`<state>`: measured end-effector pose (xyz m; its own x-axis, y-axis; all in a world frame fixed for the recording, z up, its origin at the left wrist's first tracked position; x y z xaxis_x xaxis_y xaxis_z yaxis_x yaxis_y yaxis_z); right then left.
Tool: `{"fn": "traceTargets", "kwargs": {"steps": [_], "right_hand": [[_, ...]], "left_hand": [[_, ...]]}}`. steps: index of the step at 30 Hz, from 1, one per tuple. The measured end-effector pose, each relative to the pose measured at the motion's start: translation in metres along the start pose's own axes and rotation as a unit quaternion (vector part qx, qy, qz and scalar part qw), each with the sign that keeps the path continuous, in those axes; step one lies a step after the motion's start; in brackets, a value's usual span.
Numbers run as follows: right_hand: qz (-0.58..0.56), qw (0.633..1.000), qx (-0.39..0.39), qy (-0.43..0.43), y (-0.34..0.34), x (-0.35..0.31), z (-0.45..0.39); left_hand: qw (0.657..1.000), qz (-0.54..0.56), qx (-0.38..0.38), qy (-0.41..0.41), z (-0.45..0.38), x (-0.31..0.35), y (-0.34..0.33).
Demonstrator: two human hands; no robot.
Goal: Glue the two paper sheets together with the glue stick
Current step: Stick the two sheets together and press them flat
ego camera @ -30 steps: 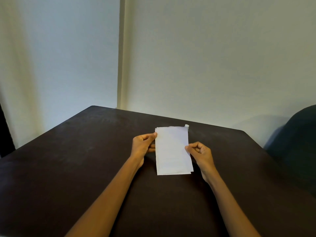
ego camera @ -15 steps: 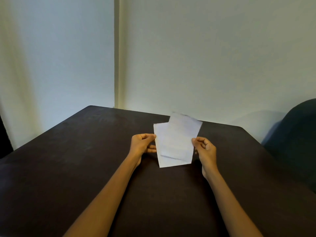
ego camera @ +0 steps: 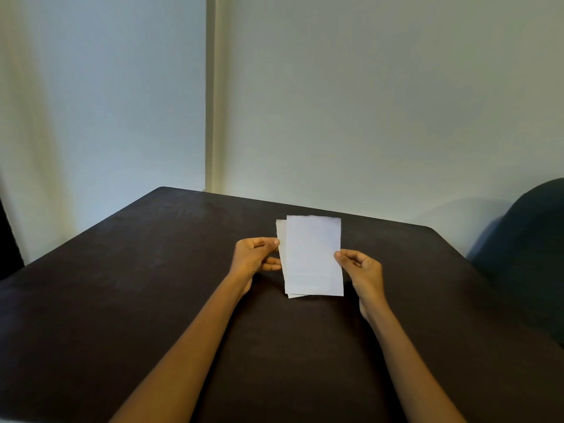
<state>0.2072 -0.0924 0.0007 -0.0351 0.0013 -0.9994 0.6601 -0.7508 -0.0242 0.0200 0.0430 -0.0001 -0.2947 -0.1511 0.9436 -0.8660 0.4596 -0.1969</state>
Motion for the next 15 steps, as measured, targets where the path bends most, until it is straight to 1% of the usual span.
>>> {"fn": "traceTargets", "kwargs": {"steps": [15], "right_hand": [[0.032, 0.999, -0.012, -0.018, -0.0038, 0.0002, -0.0015]], "left_hand": [[1.000, -0.013, -0.017, 0.003, 0.0009, 0.0032, -0.0032]]}}
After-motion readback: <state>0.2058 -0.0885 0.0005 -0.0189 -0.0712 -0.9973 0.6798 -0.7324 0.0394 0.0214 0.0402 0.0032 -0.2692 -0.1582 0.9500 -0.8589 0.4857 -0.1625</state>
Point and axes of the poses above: each hand's wrist, its own z-axis away from the middle knuckle, its own y-axis out of the back of the hand, x = y × z, the point moved 4 cm from there along -z, towards the middle knuckle, and after that the axes turned 13 degrees about -y, right-handed, at the moved point
